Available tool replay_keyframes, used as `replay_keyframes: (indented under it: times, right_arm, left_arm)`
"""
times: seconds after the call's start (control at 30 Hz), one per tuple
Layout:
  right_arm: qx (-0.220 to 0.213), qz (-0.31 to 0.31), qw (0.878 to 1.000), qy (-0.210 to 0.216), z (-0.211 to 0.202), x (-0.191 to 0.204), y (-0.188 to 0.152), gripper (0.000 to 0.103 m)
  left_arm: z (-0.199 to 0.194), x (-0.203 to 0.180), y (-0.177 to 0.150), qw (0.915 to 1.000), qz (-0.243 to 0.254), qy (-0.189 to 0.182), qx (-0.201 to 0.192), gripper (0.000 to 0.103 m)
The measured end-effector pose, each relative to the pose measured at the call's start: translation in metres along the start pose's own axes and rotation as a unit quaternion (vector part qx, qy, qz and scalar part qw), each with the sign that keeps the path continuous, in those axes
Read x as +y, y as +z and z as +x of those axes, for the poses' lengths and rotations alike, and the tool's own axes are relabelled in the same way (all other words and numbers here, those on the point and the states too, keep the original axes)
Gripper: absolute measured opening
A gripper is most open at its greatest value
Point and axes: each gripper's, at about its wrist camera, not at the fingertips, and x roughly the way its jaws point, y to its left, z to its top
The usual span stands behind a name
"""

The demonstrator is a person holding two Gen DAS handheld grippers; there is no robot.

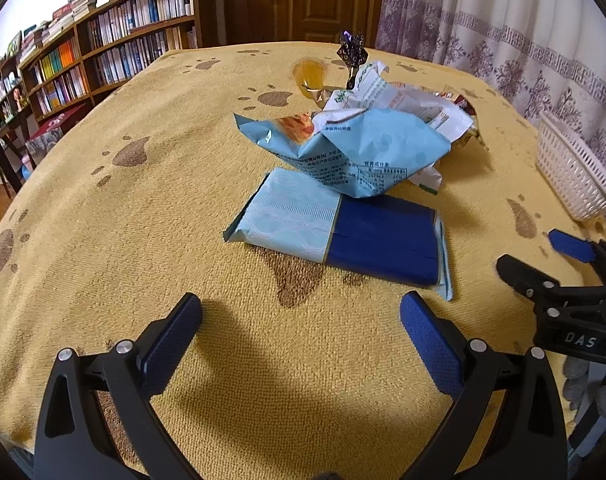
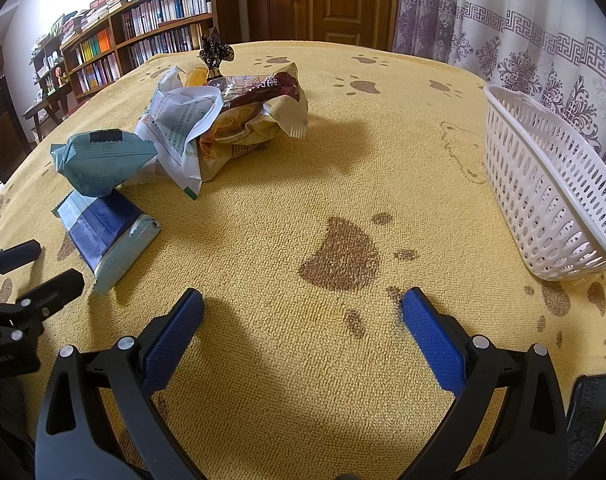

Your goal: Organize snacks

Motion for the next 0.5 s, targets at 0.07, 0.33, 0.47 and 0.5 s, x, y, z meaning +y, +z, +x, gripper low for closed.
replay_keyframes:
  times: [0.07, 0.33, 0.47, 0.5]
  right_arm:
    - [0.0, 0.0, 1.0, 0.0, -0.0001, 0.0, -0.0001, 0.101]
    - [0.0, 0.0, 1.0, 0.0, -0.0006, -0.0002, -0.0002, 0.101]
    - [0.0, 0.0, 1.0, 0.0, -0.0006, -0.0002, -0.0002, 0.101]
    - [0.0, 0.0, 1.0, 0.0, -0.0006, -0.0002, -0.0001, 0.101]
  left_arm:
    - [-0.0003, 0.003, 0.0012, 0.9999, -0.005, -0.01, 0.001, 0.098]
    - [-0.0064, 0.0041, 0.0055, 0.9995, -0.005, -0.031, -0.004, 0.098]
    - [-0.0067, 0.0022, 0.0068, 0.9996, 0.0, -0.026, -0.007, 0.098]
    - [-0.0064, 0.0012, 0.0072, 0.9997, 0.002, -0.024, -0.007, 0.098]
